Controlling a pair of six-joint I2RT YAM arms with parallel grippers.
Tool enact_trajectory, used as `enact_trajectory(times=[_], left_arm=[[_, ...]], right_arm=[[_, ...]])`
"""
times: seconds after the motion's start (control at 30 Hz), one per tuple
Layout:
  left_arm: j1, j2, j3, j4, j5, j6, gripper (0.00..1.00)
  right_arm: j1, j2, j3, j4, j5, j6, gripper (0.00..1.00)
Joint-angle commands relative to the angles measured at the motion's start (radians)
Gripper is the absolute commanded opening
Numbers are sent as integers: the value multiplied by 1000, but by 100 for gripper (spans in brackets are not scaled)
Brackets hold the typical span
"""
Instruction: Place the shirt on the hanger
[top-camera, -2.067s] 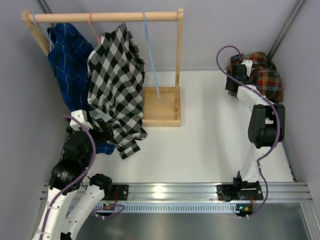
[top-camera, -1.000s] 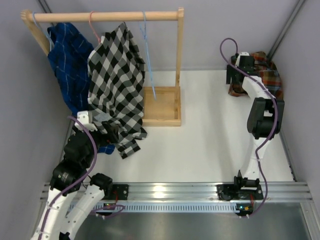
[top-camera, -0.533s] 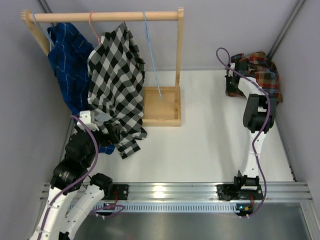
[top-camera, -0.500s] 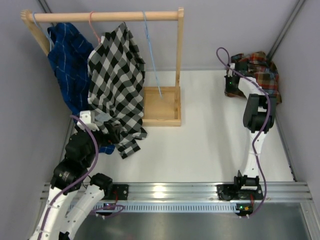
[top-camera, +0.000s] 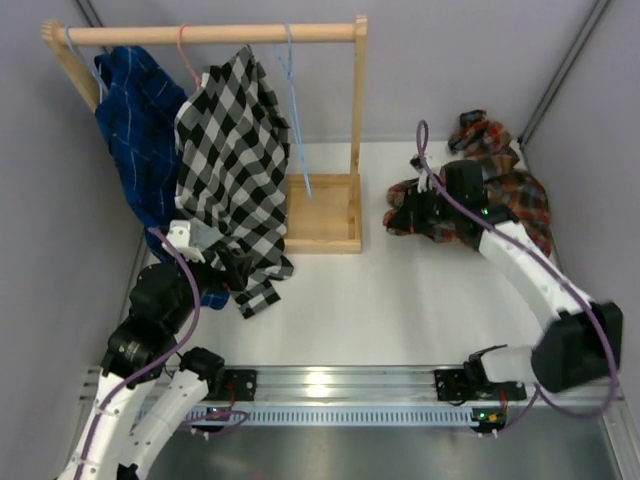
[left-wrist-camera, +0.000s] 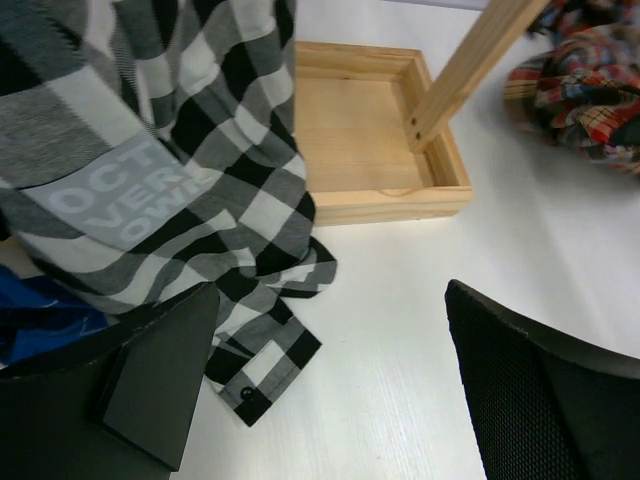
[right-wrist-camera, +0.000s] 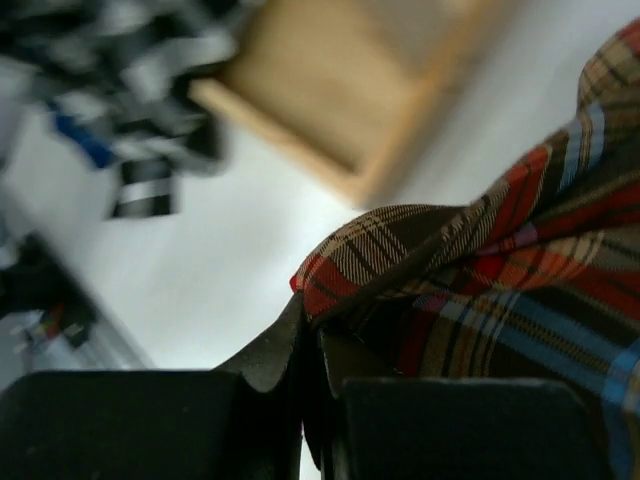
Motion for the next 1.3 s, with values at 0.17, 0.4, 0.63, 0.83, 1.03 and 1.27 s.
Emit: enact_trajectory(times=[0.17, 0.4, 0.63, 0.83, 1.03, 1.27], left_arm=[[-5, 95, -37, 337, 492, -173, 98], [-41, 94, -189, 896, 795, -422, 98], [-115, 175, -330, 1100, 728, -422, 98], [-198, 249, -375, 901, 381, -382, 98], [-198, 210, -243, 479, 108, -354, 98], [-198, 140, -70, 215, -29, -298, 98]], right_arm=[[345, -647, -106, 58, -279, 345, 0], [352, -654, 123, -171, -230, 319, 0], [168, -608, -72, -264, -68, 147, 0], [-59, -482, -176, -368, 444, 124, 72], [59, -491, -41, -322, 358, 55, 90], [351, -252, 3, -187, 428, 21, 99]])
